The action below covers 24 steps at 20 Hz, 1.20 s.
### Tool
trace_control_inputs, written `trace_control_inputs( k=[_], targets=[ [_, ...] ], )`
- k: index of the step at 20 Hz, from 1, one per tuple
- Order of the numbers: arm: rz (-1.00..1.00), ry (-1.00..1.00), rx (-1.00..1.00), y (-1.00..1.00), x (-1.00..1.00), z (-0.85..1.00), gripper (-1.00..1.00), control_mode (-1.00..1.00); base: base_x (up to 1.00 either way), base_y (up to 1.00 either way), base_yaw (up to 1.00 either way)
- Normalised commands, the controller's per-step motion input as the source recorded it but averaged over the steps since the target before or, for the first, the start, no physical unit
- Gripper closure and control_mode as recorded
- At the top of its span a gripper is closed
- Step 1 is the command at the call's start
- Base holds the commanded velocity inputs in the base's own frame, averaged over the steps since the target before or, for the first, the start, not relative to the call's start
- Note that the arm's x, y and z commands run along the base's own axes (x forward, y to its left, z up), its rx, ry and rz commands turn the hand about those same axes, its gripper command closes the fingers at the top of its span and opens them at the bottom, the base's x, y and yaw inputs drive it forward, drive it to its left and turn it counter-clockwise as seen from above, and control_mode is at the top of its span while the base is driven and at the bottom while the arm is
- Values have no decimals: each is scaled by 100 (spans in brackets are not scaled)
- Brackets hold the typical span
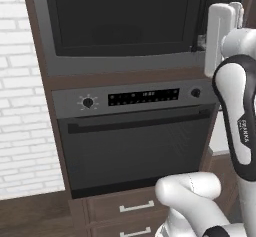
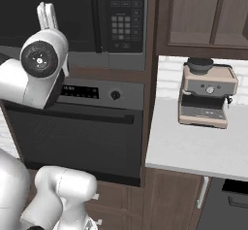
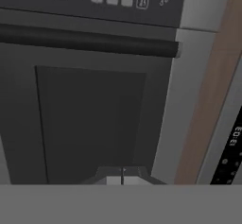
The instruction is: Open the microwave, place the bowl with waffle inside the microwave, then close the microwave door and turn it on.
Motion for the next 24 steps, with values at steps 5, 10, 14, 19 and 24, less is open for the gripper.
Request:
trace_control_inputs(
  k=[5, 10, 14, 19, 24],
  targets=[
    [1, 0, 2, -29, -3, -3, 100, -100, 0, 0, 0],
    [3, 0, 0, -40, 0, -1, 100, -100, 0, 0, 0],
    [0, 0, 0, -55, 0, -20, 100, -100, 0, 0, 0],
    [0, 0, 1, -63, 10, -13, 100, -100, 0, 0, 0],
    [0, 0, 0, -28, 18, -9, 100, -100, 0, 0, 0]
  ],
)
